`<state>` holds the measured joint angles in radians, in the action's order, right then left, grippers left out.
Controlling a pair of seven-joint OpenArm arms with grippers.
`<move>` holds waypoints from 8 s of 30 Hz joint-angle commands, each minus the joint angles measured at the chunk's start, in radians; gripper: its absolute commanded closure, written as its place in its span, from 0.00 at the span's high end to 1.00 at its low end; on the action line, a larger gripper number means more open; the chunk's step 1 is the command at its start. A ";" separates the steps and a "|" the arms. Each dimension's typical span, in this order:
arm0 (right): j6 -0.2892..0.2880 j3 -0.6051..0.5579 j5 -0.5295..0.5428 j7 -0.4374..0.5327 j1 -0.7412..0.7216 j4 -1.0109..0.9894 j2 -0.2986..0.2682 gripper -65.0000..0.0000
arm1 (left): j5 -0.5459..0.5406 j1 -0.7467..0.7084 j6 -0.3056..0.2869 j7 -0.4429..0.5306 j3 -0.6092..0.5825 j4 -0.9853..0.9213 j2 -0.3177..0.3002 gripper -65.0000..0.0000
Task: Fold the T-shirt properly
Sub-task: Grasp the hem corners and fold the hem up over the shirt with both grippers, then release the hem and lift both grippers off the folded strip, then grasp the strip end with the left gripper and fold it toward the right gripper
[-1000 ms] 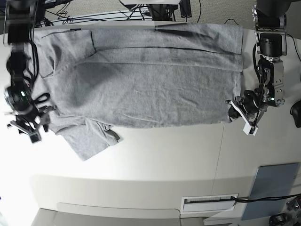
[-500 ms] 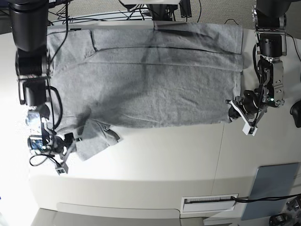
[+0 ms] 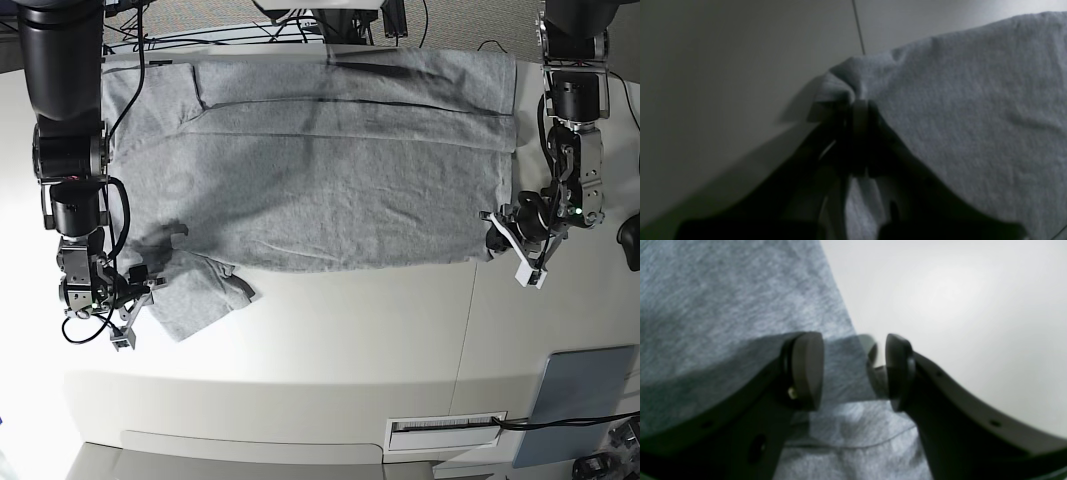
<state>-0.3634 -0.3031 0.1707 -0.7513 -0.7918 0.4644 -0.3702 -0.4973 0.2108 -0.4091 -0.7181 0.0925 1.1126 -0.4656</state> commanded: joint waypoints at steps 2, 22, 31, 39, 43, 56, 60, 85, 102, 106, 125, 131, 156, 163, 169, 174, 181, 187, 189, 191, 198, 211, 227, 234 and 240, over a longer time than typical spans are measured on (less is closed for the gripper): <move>-0.008 0.003 -0.003 -0.018 -0.010 0.005 -0.009 0.45 | 0.025 0.008 0.007 -0.023 0.002 0.004 -0.014 0.00; -0.051 0.003 -0.014 -0.008 0.033 0.109 -0.039 0.00 | 0.021 0.008 0.008 0.032 0.002 0.018 -0.014 0.00; 0.000 0.003 0.108 -0.072 0.193 0.511 -0.201 0.00 | 0.023 -0.024 0.028 0.030 0.004 0.166 -0.015 0.00; 0.095 0.076 0.013 -0.141 0.443 0.908 -0.307 0.00 | 0.022 -0.106 0.057 0.022 0.010 0.288 -0.014 0.00; 0.095 0.223 0.023 -0.152 0.592 1.048 -0.306 0.00 | 0.012 -0.187 0.061 0.023 0.062 0.369 -0.014 0.00; 0.095 0.565 0.023 -0.184 1.086 1.448 -0.304 0.00 | -0.111 -0.433 -0.009 0.000 0.273 0.569 -0.014 0.00; 0.096 0.650 0.023 -0.192 1.221 1.532 -0.282 0.00 | -0.170 -0.503 -0.052 0.000 0.317 0.591 -0.014 0.00; 0.114 0.794 0.029 -0.219 1.578 1.649 -0.211 0.00 | -0.168 -0.663 -0.090 -0.023 0.332 0.597 -0.014 0.00; 0.038 0.794 -0.041 -0.239 1.578 1.648 -0.126 0.00 | -0.131 -0.665 -0.090 -0.034 0.332 0.597 -0.014 0.00; -0.050 0.794 -0.041 -0.215 1.578 1.648 -0.126 0.18 | -0.131 -0.665 -0.090 -0.034 0.332 0.597 -0.014 0.00; 0.013 0.794 -0.056 -0.127 1.534 1.648 -0.126 0.45 | -0.192 -0.680 -0.052 -0.079 0.332 0.580 -0.033 0.54; 0.013 0.794 -0.055 -0.109 1.534 1.648 -0.126 0.45 | -0.299 -0.690 -0.068 -0.094 0.332 0.514 -0.030 0.53; 0.013 0.794 -0.020 -0.077 1.534 1.648 -0.126 0.45 | -0.233 -0.577 0.002 -0.158 0.499 0.508 -0.020 0.00; 0.013 0.794 -0.020 -0.067 1.522 1.648 -0.126 0.45 | -0.379 -0.654 -0.013 -0.262 0.499 0.812 0.043 0.00; 0.013 0.794 -0.020 -0.060 1.520 1.648 -0.126 0.45 | -0.439 -0.721 0.020 -0.296 0.369 1.030 0.167 0.00; 0.013 0.794 -0.021 -0.060 1.520 1.648 -0.126 0.45 | -0.387 -0.703 0.098 -0.275 0.142 1.040 0.211 0.00; 0.013 0.794 -0.021 -0.060 1.520 1.648 -0.126 0.45 | -0.203 -0.642 0.211 -0.224 -0.141 1.032 0.286 0.00; 0.013 0.794 -0.021 -0.060 1.520 1.648 -0.126 0.45 | -0.141 -0.609 0.256 -0.224 -0.263 0.967 0.343 0.00; 0.013 0.794 -0.021 -0.060 1.520 1.648 -0.126 0.45 | -0.137 -0.598 0.256 -0.224 -0.287 0.943 0.355 0.00; 0.013 0.794 -0.021 -0.059 1.520 1.648 -0.126 0.45 | -0.137 -0.581 0.256 -0.223 -0.307 0.914 0.355 0.00; 0.013 0.794 -0.021 -0.059 1.520 1.648 -0.126 0.45 | -0.130 -0.539 0.255 -0.183 -0.319 0.851 0.384 0.09; 0.013 0.794 -0.021 -0.060 1.520 1.648 -0.126 0.45 | -0.228 -0.494 0.118 -0.187 -0.313 0.850 0.392 0.55; -0.056 0.921 0.460 -0.116 1.517 1.448 -0.120 0.45 | -0.261 -0.501 -0.011 -0.259 0.049 0.853 0.262 0.55; -0.154 0.919 0.629 -0.186 1.422 1.261 -0.074 0.45 | -0.282 -0.502 -0.012 -0.257 0.041 0.853 0.255 0.55; -0.199 0.919 0.691 -0.291 1.341 1.179 -0.011 0.45 | -0.281 -0.502 -0.012 -0.258 0.040 0.853 0.255 0.55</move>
<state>-0.5526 0.6067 0.8436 -1.0512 0.5453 1.6329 -0.3637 -0.7532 -0.2962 -0.4160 -0.9943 0.1310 1.9465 -0.2058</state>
